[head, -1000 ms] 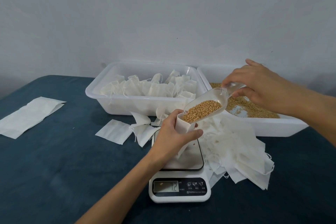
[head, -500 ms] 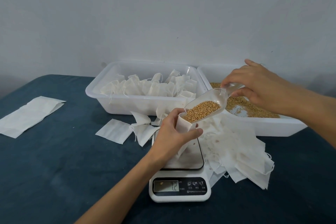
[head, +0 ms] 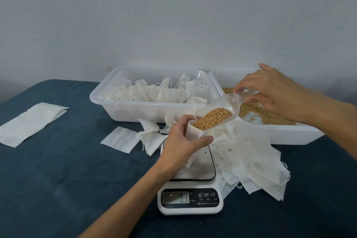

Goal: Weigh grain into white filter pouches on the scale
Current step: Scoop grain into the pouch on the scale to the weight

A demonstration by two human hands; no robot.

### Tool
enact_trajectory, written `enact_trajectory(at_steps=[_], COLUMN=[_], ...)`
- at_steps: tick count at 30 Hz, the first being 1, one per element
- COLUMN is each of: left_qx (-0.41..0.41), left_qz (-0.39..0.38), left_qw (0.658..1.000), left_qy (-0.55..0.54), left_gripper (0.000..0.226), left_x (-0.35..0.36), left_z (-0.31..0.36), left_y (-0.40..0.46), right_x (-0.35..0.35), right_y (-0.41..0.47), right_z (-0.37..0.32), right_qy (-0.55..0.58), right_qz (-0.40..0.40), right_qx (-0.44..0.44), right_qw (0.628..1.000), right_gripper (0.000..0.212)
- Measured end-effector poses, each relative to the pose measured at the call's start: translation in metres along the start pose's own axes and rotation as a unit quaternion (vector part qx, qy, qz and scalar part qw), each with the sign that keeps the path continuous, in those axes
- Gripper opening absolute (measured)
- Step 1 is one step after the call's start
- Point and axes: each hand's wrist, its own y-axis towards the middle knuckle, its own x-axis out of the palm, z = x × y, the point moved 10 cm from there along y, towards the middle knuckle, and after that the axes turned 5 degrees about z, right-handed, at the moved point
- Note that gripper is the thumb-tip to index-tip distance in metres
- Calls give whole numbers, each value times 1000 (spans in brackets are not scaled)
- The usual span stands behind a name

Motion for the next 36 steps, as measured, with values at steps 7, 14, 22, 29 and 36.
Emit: enact_trajectory(at_steps=[7, 14, 22, 29, 36], left_qx=[6, 8, 10, 6, 1], left_qz=[-2, -12, -23, -26, -33], left_qw=[1000, 1000, 999, 999, 999], left_qy=[5, -12, -28, -32, -39], left_gripper=[55, 57, 59, 55, 55], left_x=[1, 3, 5, 5, 6], left_z=[2, 4, 5, 5, 5], left_y=[0, -1, -1, -1, 0], right_x=[-1, -1, -1, -1, -1], right_y=[0, 1, 0, -1, 0], right_z=[-2, -4, -5, -5, -6], right_qy=[0, -2, -1, 3, -8], right_qz=[2, -1, -1, -8, -19], right_qx=[-3, -3, -6, 8, 24], right_qw=[1000, 1000, 1000, 1000, 1000], right_gripper=[28, 28, 28, 28, 28])
